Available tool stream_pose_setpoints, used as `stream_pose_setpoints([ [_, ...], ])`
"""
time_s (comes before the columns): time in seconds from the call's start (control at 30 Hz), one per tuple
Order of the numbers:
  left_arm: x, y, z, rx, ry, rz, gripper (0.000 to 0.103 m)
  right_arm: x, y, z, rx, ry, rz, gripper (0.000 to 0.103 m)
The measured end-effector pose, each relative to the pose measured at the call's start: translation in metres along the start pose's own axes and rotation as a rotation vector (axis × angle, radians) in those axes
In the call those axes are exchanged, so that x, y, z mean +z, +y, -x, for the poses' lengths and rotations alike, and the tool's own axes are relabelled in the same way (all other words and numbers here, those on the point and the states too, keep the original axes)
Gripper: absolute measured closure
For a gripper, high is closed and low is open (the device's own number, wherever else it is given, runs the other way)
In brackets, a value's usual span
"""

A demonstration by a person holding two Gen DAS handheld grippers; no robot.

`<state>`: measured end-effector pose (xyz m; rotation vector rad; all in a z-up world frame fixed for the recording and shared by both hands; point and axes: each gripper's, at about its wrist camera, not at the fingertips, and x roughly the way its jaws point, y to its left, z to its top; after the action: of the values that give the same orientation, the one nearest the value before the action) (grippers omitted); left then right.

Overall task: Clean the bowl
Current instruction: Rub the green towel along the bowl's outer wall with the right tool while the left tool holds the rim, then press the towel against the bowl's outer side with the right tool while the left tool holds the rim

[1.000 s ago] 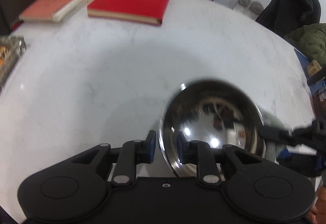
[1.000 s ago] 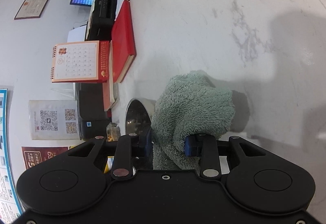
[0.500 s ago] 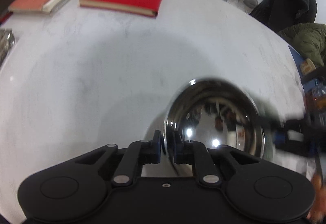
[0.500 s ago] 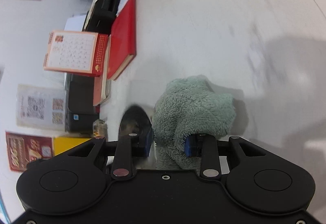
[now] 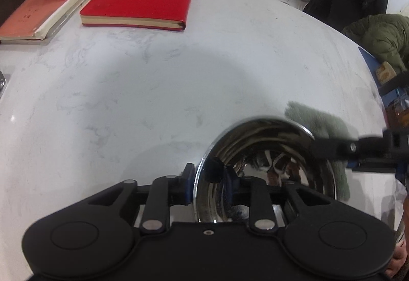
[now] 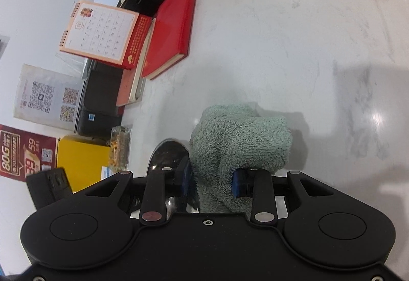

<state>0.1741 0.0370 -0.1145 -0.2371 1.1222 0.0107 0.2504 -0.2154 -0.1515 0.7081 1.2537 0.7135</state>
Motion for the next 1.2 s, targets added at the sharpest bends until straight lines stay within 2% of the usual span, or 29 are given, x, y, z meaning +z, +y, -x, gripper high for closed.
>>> stream_pose_setpoints([
  [0.17, -0.002, 0.002, 0.001, 0.010, -0.016, 0.067, 0.078, -0.021, -0.005, 0.002, -0.013, -0.011, -0.036, 0.072],
  [0.33, -0.003, 0.001, 0.002, 0.013, -0.017, 0.067, 0.079, -0.055, -0.019, 0.006, 0.014, 0.001, -0.130, 0.072],
  [0.6, -0.008, -0.002, 0.000, 0.007, -0.004, 0.085, 0.080, -0.020, -0.011, 0.009, -0.007, -0.060, -0.070, 0.072],
  [0.73, -0.009, -0.002, 0.000, 0.009, -0.018, 0.094, 0.080, -0.039, -0.011, 0.009, -0.021, -0.035, -0.080, 0.072],
  [0.87, -0.016, -0.005, 0.002, 0.015, -0.016, 0.089, 0.081, -0.061, -0.018, 0.012, 0.002, -0.032, -0.135, 0.072],
  [1.03, -0.029, -0.004, 0.014, -0.023, 0.013, 0.075, 0.082, -0.043, -0.016, 0.018, -0.043, -0.053, -0.084, 0.072],
  [1.2, -0.006, 0.008, 0.021, 0.012, -0.027, 0.053, 0.082, -0.029, -0.009, 0.018, -0.062, -0.018, -0.014, 0.072],
])
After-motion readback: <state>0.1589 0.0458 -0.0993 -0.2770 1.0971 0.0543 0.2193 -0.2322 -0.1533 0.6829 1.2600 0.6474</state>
